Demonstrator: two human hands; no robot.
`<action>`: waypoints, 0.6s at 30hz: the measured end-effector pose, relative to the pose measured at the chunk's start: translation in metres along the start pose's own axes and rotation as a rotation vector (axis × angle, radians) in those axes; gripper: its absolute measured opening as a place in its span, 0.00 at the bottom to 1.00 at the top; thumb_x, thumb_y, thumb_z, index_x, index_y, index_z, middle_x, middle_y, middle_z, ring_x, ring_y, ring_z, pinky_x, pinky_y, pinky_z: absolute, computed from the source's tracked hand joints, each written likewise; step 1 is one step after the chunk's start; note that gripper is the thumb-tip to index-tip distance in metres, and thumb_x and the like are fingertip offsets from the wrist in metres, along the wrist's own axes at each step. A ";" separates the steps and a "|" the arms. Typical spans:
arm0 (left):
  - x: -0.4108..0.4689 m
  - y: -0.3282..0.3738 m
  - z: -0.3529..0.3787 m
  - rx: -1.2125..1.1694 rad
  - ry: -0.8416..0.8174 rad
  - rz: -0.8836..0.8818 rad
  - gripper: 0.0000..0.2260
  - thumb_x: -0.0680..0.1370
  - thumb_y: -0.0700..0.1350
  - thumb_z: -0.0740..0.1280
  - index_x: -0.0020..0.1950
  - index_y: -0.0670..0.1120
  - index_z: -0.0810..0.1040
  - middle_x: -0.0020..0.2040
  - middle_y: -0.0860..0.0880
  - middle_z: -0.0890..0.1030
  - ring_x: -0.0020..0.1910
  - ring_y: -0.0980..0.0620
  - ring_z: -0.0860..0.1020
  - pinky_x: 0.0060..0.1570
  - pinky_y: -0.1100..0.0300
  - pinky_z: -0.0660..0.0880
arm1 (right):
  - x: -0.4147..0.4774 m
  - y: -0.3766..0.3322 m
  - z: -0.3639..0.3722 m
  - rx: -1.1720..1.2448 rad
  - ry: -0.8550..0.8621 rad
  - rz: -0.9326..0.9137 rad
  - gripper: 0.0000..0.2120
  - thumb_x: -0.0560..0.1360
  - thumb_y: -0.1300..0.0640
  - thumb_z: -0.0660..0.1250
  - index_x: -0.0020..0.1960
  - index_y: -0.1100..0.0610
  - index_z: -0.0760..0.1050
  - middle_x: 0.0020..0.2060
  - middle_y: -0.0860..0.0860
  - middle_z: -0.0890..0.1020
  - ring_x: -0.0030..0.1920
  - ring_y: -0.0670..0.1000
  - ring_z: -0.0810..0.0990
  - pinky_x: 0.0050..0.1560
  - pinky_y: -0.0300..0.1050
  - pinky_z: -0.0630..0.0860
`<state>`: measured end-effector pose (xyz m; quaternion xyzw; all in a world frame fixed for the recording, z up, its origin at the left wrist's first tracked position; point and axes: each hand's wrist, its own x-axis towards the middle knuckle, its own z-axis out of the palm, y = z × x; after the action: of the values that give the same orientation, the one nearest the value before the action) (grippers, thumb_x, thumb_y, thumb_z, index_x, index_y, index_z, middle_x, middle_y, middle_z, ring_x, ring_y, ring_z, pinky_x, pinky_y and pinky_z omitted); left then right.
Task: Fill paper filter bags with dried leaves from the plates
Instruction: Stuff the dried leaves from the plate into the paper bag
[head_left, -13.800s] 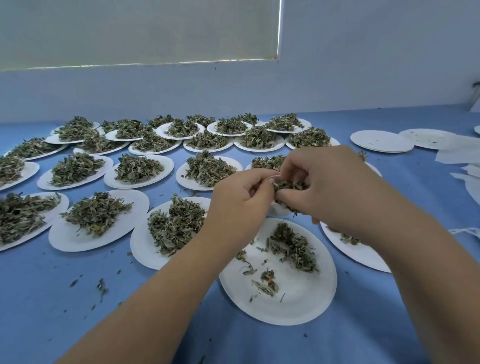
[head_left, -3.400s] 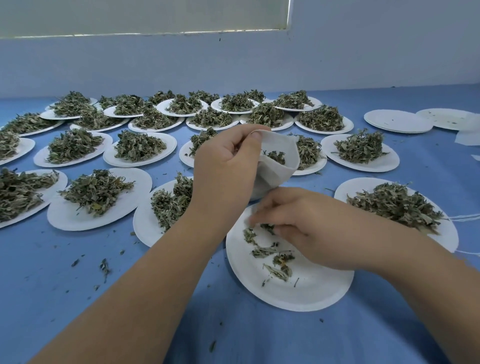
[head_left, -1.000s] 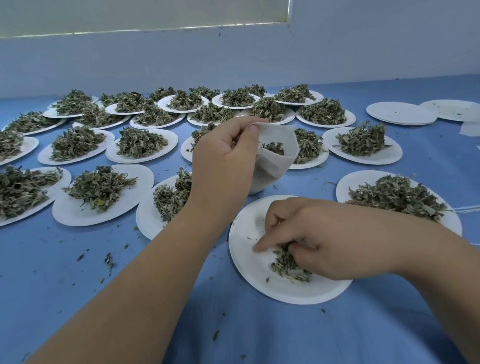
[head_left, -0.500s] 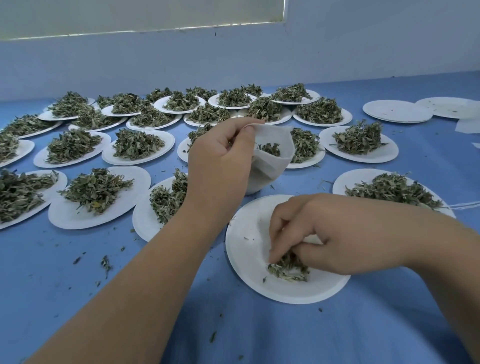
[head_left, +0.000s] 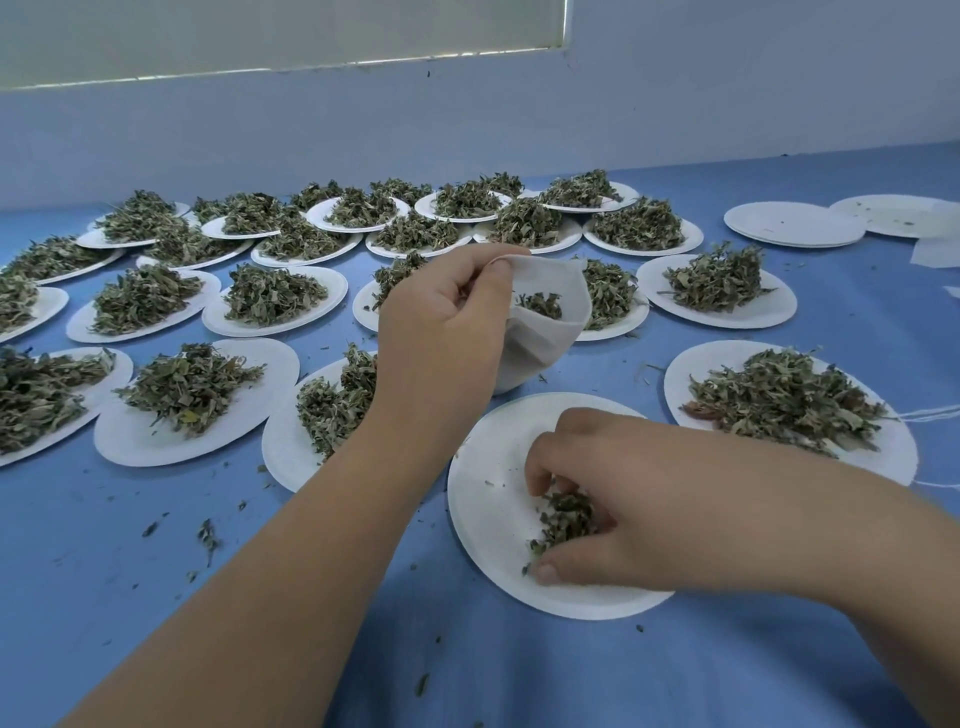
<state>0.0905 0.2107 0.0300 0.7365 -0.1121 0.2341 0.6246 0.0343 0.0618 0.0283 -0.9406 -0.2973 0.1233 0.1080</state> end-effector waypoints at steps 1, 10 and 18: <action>0.000 0.000 0.000 0.004 -0.001 0.001 0.10 0.81 0.41 0.63 0.48 0.52 0.83 0.26 0.62 0.75 0.28 0.62 0.72 0.31 0.72 0.66 | 0.001 -0.002 0.002 -0.012 0.011 -0.003 0.19 0.70 0.32 0.64 0.53 0.41 0.66 0.49 0.39 0.68 0.41 0.39 0.72 0.43 0.42 0.73; -0.001 -0.001 0.002 0.017 -0.010 0.011 0.10 0.80 0.42 0.63 0.48 0.53 0.82 0.26 0.63 0.74 0.27 0.63 0.71 0.30 0.71 0.65 | 0.004 -0.005 0.004 -0.073 0.036 -0.041 0.04 0.76 0.49 0.63 0.48 0.43 0.69 0.43 0.41 0.67 0.36 0.37 0.67 0.30 0.33 0.60; -0.002 -0.001 0.002 -0.009 -0.010 0.012 0.10 0.81 0.41 0.63 0.48 0.52 0.82 0.26 0.62 0.75 0.26 0.64 0.72 0.29 0.74 0.65 | 0.004 -0.006 0.002 -0.051 0.053 -0.083 0.03 0.75 0.52 0.64 0.48 0.45 0.73 0.44 0.42 0.69 0.37 0.38 0.68 0.34 0.32 0.64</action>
<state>0.0893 0.2087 0.0280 0.7343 -0.1204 0.2337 0.6258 0.0339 0.0695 0.0277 -0.9329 -0.3361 0.0862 0.0967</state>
